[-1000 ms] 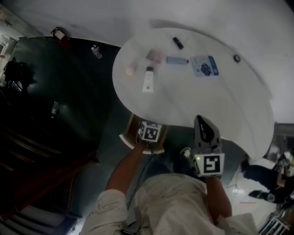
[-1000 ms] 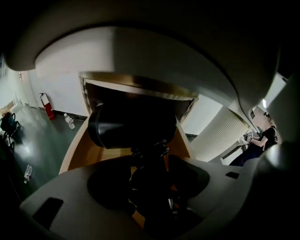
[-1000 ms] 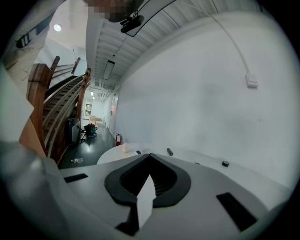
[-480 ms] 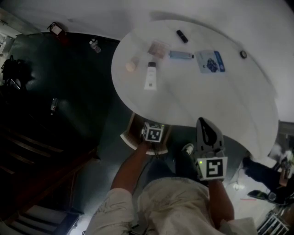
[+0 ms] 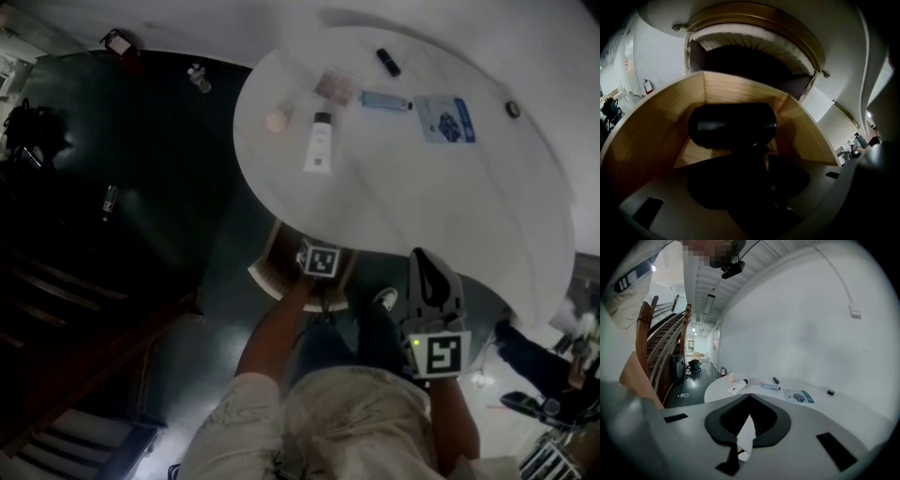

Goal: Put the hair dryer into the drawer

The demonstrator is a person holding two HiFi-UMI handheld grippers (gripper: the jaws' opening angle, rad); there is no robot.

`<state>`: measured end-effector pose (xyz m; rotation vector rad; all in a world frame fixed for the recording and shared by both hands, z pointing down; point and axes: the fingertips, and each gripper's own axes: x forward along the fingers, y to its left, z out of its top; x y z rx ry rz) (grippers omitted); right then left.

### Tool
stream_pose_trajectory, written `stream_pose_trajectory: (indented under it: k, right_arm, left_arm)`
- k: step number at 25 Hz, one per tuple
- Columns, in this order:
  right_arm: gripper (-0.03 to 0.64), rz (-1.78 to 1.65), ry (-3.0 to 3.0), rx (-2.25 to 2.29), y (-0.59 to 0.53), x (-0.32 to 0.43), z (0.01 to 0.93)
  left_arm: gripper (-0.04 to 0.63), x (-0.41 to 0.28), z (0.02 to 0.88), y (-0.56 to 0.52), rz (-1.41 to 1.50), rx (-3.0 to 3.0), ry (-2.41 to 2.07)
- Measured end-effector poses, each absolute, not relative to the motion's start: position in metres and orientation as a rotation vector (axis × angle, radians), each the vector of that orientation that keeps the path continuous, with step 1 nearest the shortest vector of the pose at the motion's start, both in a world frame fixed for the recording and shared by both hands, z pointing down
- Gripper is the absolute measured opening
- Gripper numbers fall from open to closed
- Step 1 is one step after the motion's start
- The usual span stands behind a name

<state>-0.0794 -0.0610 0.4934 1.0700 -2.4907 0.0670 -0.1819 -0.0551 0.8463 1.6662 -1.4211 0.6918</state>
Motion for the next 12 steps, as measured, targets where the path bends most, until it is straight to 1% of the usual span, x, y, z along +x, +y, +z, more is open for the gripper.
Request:
stream_pose_trajectory:
  k: [12]
  right_arm:
    - [0.003,0.059,-2.499,1.082,-0.053,-0.074,0.497]
  left_arm:
    - [0.262,-0.185,0.858,-0.054,0.694,1.621,-1.42]
